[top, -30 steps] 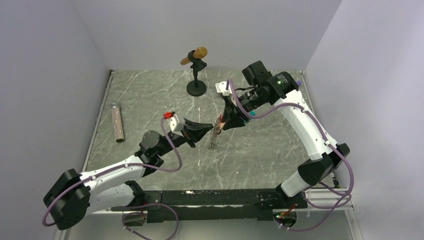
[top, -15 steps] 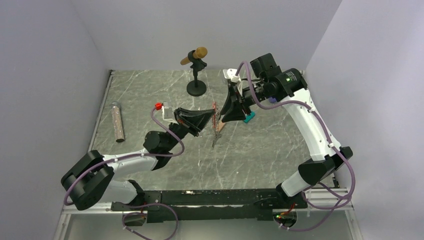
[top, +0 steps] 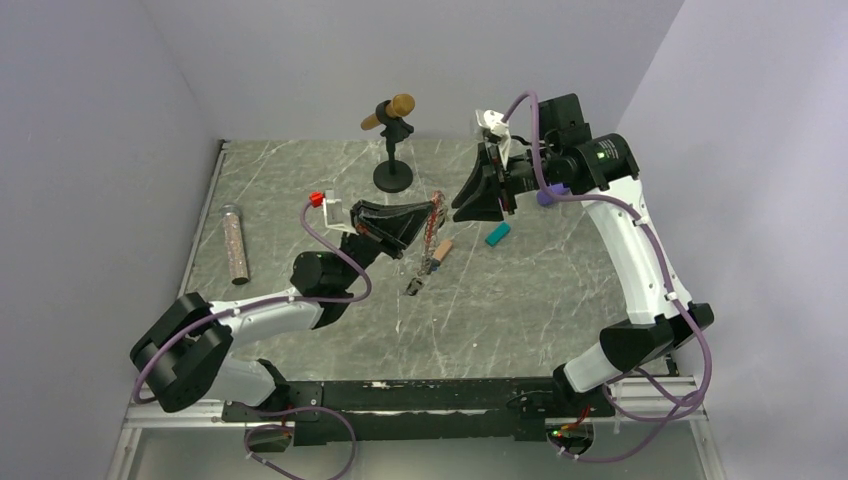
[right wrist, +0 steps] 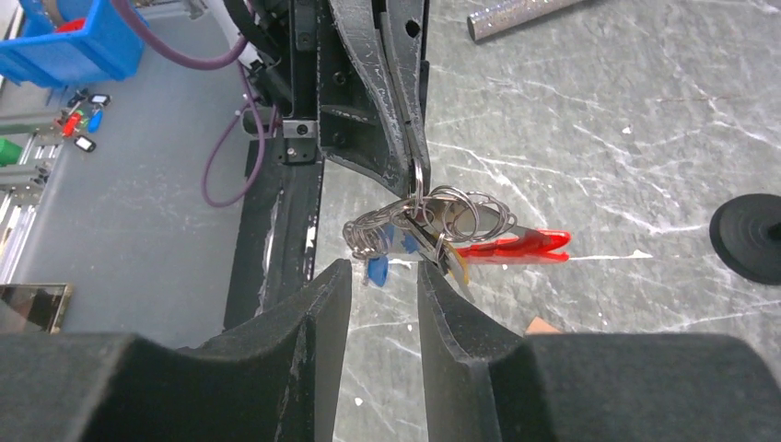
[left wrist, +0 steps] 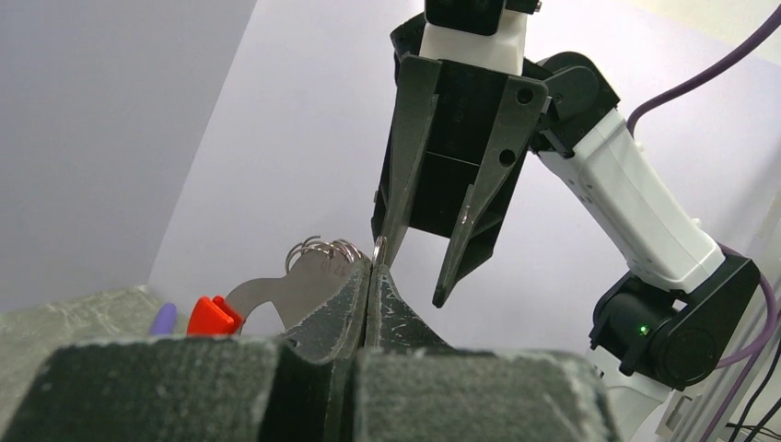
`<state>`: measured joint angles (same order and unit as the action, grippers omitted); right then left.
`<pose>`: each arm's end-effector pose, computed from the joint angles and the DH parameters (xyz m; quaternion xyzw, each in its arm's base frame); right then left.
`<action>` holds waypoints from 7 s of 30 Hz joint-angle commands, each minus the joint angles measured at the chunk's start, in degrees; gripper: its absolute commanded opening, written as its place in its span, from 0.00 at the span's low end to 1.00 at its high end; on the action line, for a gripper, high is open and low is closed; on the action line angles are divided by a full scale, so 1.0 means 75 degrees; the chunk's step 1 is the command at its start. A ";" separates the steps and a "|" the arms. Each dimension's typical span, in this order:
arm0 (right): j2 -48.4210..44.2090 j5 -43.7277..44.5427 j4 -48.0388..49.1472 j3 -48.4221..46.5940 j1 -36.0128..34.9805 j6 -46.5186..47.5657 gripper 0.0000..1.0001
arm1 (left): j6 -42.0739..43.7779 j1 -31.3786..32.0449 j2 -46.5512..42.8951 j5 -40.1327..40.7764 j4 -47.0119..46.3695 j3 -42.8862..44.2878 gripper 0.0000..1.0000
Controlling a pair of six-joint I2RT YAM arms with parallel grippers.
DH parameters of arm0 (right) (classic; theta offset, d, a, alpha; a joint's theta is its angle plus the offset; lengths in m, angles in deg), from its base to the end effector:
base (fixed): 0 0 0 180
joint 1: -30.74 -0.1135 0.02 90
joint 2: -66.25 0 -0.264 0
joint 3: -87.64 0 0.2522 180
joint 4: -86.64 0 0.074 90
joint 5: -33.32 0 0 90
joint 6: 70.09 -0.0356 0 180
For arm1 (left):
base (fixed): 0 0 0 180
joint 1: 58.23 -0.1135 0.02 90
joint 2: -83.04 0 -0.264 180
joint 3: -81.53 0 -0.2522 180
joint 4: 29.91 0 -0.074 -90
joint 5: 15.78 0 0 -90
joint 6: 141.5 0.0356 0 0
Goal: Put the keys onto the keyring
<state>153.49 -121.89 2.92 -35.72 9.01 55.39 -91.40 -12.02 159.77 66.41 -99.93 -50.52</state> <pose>0.2398 0.1303 0.4602 -0.5471 0.5962 0.4623 0.3626 0.1782 -0.1929 0.3211 0.0846 0.4078 -0.6409 0.6448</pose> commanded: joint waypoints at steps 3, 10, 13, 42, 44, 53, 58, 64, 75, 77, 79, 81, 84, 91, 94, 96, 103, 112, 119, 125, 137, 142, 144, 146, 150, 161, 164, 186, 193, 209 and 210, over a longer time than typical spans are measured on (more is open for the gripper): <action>-0.0255 -0.0736 0.0276 -0.0222 0.0050 -0.0126 0.36 | -0.0217 0.0033 0.0117 -0.0233 -0.1546 0.0633 0.00; -0.0240 -0.0584 0.0654 -0.0239 0.0044 -0.0471 0.35 | -0.0011 0.0076 0.0167 -0.0269 -0.1320 0.0800 0.00; -0.0227 -0.0610 0.0797 -0.0140 0.0046 -0.0596 0.36 | 0.0103 0.0110 0.0148 -0.0275 -0.1228 0.0847 0.00; -0.0517 0.0129 0.1086 0.0332 -0.0007 -0.0781 0.17 | 0.1628 0.0507 -0.0430 0.0175 0.0221 0.0702 0.00; -0.0573 0.0397 0.1122 0.0350 0.0000 -0.0816 0.14 | 0.1772 0.0517 -0.0527 0.0187 0.0407 0.0671 0.00; -0.0606 0.0499 0.1165 0.0256 -0.0002 -0.0779 0.00 | 0.1875 0.0521 -0.0581 0.0162 0.0551 0.0615 0.00; -0.0568 0.0366 0.1084 0.0074 -0.0002 -0.0647 0.00 | 0.1915 0.0518 -0.0598 0.0095 0.0785 0.0626 0.00; -0.0568 0.0721 0.1119 -0.0009 -0.0005 -0.0652 0.00 | 0.1939 0.0522 -0.0586 -0.0025 0.1032 0.0709 0.00; -0.0801 0.1508 0.1257 0.0159 -0.0013 -0.0561 0.00 | 0.1892 0.0527 -0.0527 -0.0118 0.1151 0.0784 0.00; -0.0844 0.1477 0.1182 0.0203 -0.0034 -0.0408 0.00 | 0.1867 0.0513 -0.0516 -0.0115 0.1141 0.0773 0.00; -0.0862 0.1476 0.1003 0.0264 -0.0096 -0.0167 0.00 | 0.1841 0.0504 -0.0515 -0.0123 0.1173 0.0779 0.00; -0.0889 0.1455 0.0783 0.0336 -0.0201 0.0127 0.00 | 0.1792 0.0497 -0.0499 -0.0147 0.1207 0.0794 0.00; -0.0909 0.1513 0.0441 0.0400 -0.0433 0.0592 0.00 | 0.1697 0.0464 -0.0449 -0.0190 0.1170 0.0808 0.00; -0.0975 0.1899 0.0167 0.0655 -0.0837 0.0992 0.00 | 0.1504 0.0425 -0.0296 -0.0349 0.1106 0.0863 0.00; -0.0978 0.2006 0.0246 0.0646 -0.0873 0.0923 0.00 | 0.1426 0.0417 -0.0231 -0.0409 0.1089 0.0906 0.00; -0.0997 0.2108 0.0332 0.0676 -0.0874 0.0820 0.00 | 0.1395 0.0422 -0.0195 -0.0447 0.1084 0.0925 0.00; -0.1160 0.2023 0.0311 0.0695 -0.0861 0.0767 0.18 | 0.1270 0.0387 -0.0184 -0.0510 0.1004 0.0883 0.00; -0.1558 0.1620 -0.0076 0.0774 -0.0424 0.1142 0.28 | 0.1103 0.0173 -0.0543 -0.0822 0.1055 0.0542 0.00; -0.1941 0.1244 -0.0133 0.0940 0.0086 0.1194 0.32 | 0.0387 -0.0564 -0.0682 -0.2615 0.0516 0.0227 0.00; -0.2257 0.0716 -0.0157 0.1463 0.0540 0.1301 0.34 | -0.0663 -0.1703 -0.0299 -0.5246 -0.1217 0.0083 0.00; -0.2484 -0.0871 -0.1533 0.2262 0.0645 0.3439 0.41 | -0.0204 -0.1829 -0.0296 -0.7847 -0.1245 0.1106 0.00; -0.2549 -0.0897 -0.1831 0.2525 0.0639 0.3913 0.41 | 0.2927 -0.1815 -0.1239 -0.8414 0.2176 0.1046 0.00; -0.2587 -0.0931 -0.1844 0.2703 0.0641 0.4010 0.42 | 0.4449 -0.1810 -0.1733 -0.8291 0.4331 0.1293 0.00; -0.2645 -0.0967 -0.1740 0.2934 0.0657 0.4008 0.42 | 0.6083 -0.1803 -0.1965 -0.7797 0.6512 0.1682 0.00; -0.2883 -0.0774 -0.0826 0.3686 0.0657 0.3255 0.42 | 0.6206 -0.1812 -0.1814 -0.6005 0.8971 0.2209 0.00; -0.4201 -0.0218 0.2058 0.6591 0.2083 0.1608 0.43 | 0.3587 -0.1841 -0.0219 -0.3363 0.9660 0.2291 0.00; -0.4416 -0.0238 0.2542 0.7158 0.2550 0.1427 0.44 | 0.3395 -0.1845 0.0107 -0.2832 0.9830 0.2679 0.00; -0.4963 -0.0672 0.3359 0.8768 0.4329 0.1704 0.46 | 0.2576 -0.3434 -0.1786 0.2085 1.1123 0.0779 0.27; -0.5335 -0.0469 0.3888 0.8945 0.4575 0.0980 0.46 | 0.2796 -0.3596 -0.3337 0.1156 1.2047 0.0925 0.85; -0.4676 0.1143 0.4051 0.6348 0.5144 -0.4468 0.80 | 0.3334 -0.3618 -0.6734 -0.0158 1.4614 0.2160 0.99; -0.4752 0.1348 0.4184 0.6325 0.5140 -0.4791 0.88 | 0.3277 -0.3613 -0.6858 -0.0198 1.4636 0.2141 0.99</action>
<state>118.12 -116.42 34.40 15.86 47.24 33.91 -67.60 -38.92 110.74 65.03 4.81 -35.81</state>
